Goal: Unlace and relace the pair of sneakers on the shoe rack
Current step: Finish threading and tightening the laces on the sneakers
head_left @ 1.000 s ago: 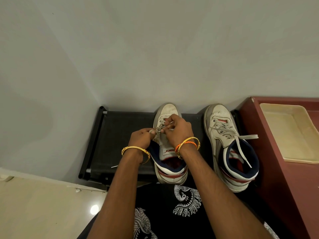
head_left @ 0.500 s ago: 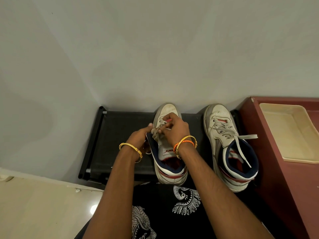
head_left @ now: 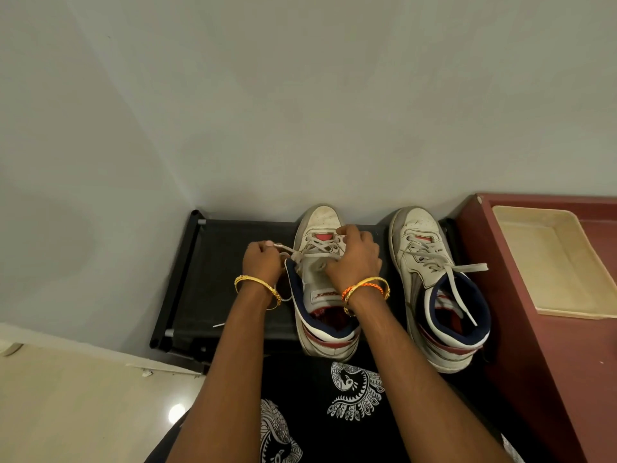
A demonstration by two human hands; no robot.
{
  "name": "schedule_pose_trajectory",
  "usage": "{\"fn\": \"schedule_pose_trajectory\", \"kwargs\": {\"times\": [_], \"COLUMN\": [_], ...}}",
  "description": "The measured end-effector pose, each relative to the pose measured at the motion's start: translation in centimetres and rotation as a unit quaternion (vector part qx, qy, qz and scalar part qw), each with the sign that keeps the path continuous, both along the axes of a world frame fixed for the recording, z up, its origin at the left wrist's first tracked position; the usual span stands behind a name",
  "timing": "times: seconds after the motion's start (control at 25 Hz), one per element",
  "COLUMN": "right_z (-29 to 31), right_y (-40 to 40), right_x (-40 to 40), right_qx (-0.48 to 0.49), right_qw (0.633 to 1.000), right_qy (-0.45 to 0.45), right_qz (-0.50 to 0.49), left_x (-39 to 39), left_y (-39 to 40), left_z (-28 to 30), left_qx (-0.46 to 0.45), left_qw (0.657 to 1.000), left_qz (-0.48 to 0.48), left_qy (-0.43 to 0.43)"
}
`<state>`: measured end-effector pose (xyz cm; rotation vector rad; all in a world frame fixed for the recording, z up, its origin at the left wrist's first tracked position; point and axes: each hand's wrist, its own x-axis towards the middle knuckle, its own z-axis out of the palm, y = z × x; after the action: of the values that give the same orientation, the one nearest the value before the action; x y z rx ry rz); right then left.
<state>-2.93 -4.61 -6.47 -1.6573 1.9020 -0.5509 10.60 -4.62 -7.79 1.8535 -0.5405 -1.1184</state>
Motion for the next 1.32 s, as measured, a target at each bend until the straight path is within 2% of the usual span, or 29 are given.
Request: {"fn": "schedule_pose_trajectory", "kwargs": {"times": [0.04,0.12,0.2,0.28,0.32,0.36,0.4,0.48,0.52,0.6,0.68,0.8,0.88,1.0,1.12,1.2,1.32], "right_z": [0.0,-0.3,-0.5,-0.7,-0.7,-0.8,-0.9,-0.9,-0.8,-0.5,-0.4,-0.4,-0.1,0.2,0.1,-0.1,-0.4], "right_y": [0.2,0.5,0.9,0.9,0.8,0.8,0.7,0.6,0.6,0.8,1.1,1.4,1.6,1.7,1.7,1.7,1.7], "right_x": [-0.4,-0.9,-0.9,-0.9,-0.9,-1.0,-1.0,-0.9,-0.8,-0.6,-0.5,-0.7,-1.0,-1.2,-1.1,-0.9,-0.8], "right_qx": [-0.001,-0.003,-0.002,-0.002,-0.002,0.0,0.003,0.012,0.017,0.025,0.034,0.034,0.03,0.023,0.013,0.002,-0.019], "right_qw": [1.0,0.998,0.998,0.998,0.997,0.997,0.997,0.995,0.994,0.988,0.976,0.949,0.93,0.922,0.922,0.924,0.929], "right_qy": [0.002,-0.003,-0.015,-0.034,-0.043,-0.05,-0.058,-0.081,-0.097,-0.14,-0.195,-0.274,-0.312,-0.326,-0.324,-0.32,-0.299], "right_qz": [-0.026,-0.055,-0.054,-0.055,-0.057,-0.058,-0.055,-0.048,-0.05,-0.064,-0.091,-0.151,-0.19,-0.207,-0.209,-0.211,-0.217], "left_x": [0.3,1.2,3.0,5.6,6.8,7.4,7.5,5.8,4.3,1.5,-0.4,-0.8,-0.4,0.6,1.8,2.3,2.1], "left_y": [0.0,0.3,0.6,1.0,1.2,1.3,1.6,2.0,2.1,2.2,1.9,1.1,1.0,1.4,1.5,1.6,1.8], "left_z": [0.5,2.2,4.2,5.4,5.6,5.3,4.7,3.6,3.5,3.8,4.3,4.0,3.6,3.9,5.3,6.2,7.2], "left_qx": [-0.036,-0.149,-0.26,-0.322,-0.33,-0.31,-0.263,-0.118,-0.04,0.076,0.105,0.079,0.026,-0.071,-0.177,-0.226,-0.276], "left_qw": [0.996,0.963,0.917,0.88,0.879,0.897,0.929,0.988,0.999,0.99,0.982,0.985,0.991,0.995,0.982,0.966,0.948], "left_qz": [0.06,0.191,0.287,0.337,0.335,0.31,0.26,0.1,0.008,-0.122,-0.154,-0.155,-0.134,-0.057,0.037,0.045,0.026], "left_qy": [0.047,0.119,0.1,0.089,0.081,0.057,0.02,-0.024,-0.021,-0.003,0.016,-0.004,-0.019,-0.042,0.063,0.116,0.153]}}
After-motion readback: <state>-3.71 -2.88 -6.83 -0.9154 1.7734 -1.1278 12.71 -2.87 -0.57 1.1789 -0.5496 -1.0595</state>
